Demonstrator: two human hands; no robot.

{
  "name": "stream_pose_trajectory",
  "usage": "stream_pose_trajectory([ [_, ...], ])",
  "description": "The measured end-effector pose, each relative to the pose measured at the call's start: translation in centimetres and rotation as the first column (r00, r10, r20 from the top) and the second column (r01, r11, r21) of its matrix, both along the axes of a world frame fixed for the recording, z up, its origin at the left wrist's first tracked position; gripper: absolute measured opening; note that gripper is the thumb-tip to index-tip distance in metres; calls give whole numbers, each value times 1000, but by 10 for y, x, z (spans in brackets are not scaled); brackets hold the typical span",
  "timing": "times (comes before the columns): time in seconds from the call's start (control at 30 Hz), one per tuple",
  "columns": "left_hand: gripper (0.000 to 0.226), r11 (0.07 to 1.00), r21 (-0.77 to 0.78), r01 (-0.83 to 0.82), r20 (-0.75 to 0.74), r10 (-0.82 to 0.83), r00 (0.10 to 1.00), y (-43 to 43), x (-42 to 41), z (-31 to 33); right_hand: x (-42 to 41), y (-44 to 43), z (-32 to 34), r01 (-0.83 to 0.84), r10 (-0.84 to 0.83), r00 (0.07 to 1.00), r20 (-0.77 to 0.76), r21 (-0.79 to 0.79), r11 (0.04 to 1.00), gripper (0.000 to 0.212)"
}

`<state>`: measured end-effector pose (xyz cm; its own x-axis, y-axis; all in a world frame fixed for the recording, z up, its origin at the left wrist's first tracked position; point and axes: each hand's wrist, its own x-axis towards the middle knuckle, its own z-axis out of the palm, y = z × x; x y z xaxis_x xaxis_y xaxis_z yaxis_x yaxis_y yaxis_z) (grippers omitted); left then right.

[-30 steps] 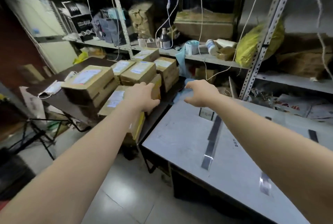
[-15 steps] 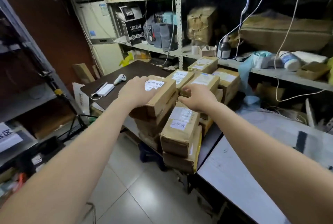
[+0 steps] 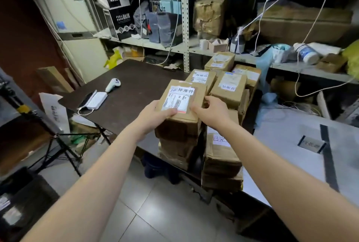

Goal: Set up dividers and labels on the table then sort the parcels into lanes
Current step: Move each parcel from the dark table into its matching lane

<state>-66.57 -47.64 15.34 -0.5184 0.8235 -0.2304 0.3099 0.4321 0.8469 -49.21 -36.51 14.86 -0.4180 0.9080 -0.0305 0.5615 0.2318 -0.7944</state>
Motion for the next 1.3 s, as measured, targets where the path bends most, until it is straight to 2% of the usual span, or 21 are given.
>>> stream_pose_trajectory([
  [0.1,57,997,70,22,49,-26,998,-2,-4,-7,-6,-20,-3,64,-80,991,-107,-143,988,56],
  [0.2,52,992,115,49,46,-54,997,-5,-5,-8,-12,-36,-1,95,-128,978,-164,-196,976,57],
  [0.37,46,981,185,54,5,-55,998,-6,5,2,-3,-53,15,140,-185,955,-230,-200,970,54],
  [0.47,40,967,228,110,-62,-99,993,3,26,19,21,-53,26,171,-213,943,-256,-175,970,50],
  [0.6,57,948,259,185,-59,-176,983,16,79,39,76,-47,44,230,-261,932,-251,-146,962,51],
  [0.7,62,930,285,232,-45,-229,972,26,140,47,136,-42,52,291,-316,921,-230,-134,947,52],
  [0.9,58,884,315,345,-94,-333,938,40,302,50,302,-45,54,411,-428,875,-228,-120,904,49],
  [1.03,45,851,297,433,-96,-425,900,47,425,44,425,-63,51,494,-511,824,-243,-130,859,46],
  [1.17,46,787,325,525,-55,-539,841,47,546,38,543,-75,43,612,-622,749,-228,-123,781,54],
  [1.3,54,724,328,607,-47,-629,776,55,651,28,646,-83,34,697,-710,674,-203,-144,703,47],
])
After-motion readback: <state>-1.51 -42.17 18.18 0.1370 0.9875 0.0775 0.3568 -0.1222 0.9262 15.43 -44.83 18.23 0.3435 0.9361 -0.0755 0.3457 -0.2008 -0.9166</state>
